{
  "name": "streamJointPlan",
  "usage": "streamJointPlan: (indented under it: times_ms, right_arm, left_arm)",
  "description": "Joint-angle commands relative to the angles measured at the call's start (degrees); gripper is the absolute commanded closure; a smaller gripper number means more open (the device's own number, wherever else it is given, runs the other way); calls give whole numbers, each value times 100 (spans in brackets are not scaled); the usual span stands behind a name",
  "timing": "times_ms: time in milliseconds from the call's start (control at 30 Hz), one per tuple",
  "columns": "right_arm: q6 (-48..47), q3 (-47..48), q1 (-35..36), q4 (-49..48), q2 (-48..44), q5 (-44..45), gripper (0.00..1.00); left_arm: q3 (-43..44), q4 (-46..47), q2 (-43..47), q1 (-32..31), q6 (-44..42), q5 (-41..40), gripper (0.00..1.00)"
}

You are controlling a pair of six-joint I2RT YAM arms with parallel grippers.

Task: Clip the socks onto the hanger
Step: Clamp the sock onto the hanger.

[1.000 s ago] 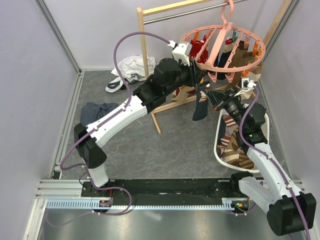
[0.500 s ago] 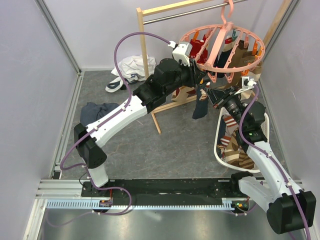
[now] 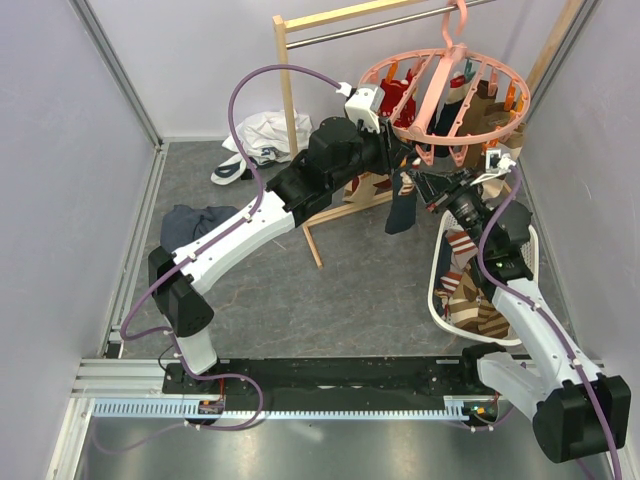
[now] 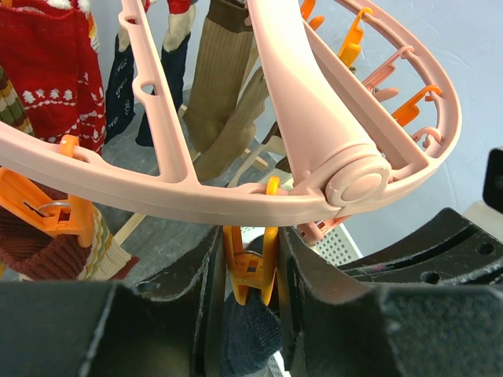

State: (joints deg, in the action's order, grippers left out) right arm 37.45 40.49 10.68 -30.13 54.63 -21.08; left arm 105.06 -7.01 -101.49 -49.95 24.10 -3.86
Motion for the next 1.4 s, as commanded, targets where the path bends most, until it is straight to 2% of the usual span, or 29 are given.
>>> streamJointPlan:
  times_ms: [0,267,433,533,767,967,1067,1100,1267,1367]
  right_arm:
    - [253,161,22,-581,153,-45,100]
    - [351,249,13,-784,373,-71,100]
    - [403,240,13,-863,399,-72,100]
    - [386,231,13,-854,373,-72,100]
    - [166,337,22,-600,329,-2,96]
    - [26,354,13,-476,294,60,91]
    - [-45,354,22,-371,259,52,81]
    - [-71,363,13,-275,241,34,74]
    - [-466,302,22,261,-48,25,47]
    - [-835,258,22,797,-295,104,37]
  left_arm:
    - [-29,226,95,-14,-160,157,98]
    - [24,261,7,-14,-10,175,97]
    - [-90,331,68,-23,69,175,88]
    - [-91,340,68,-32,43,175,77]
    - [-73,331,130,-32,25,193,43]
    - [-47,296,174,-32,16,157,25]
    - [15,279,191,-32,-37,131,18]
    - [24,235,200,-32,-80,113,16]
    - [-20,217,314,-32,-221,-53,13]
    - [-38,156,367,-32,-396,-185,12]
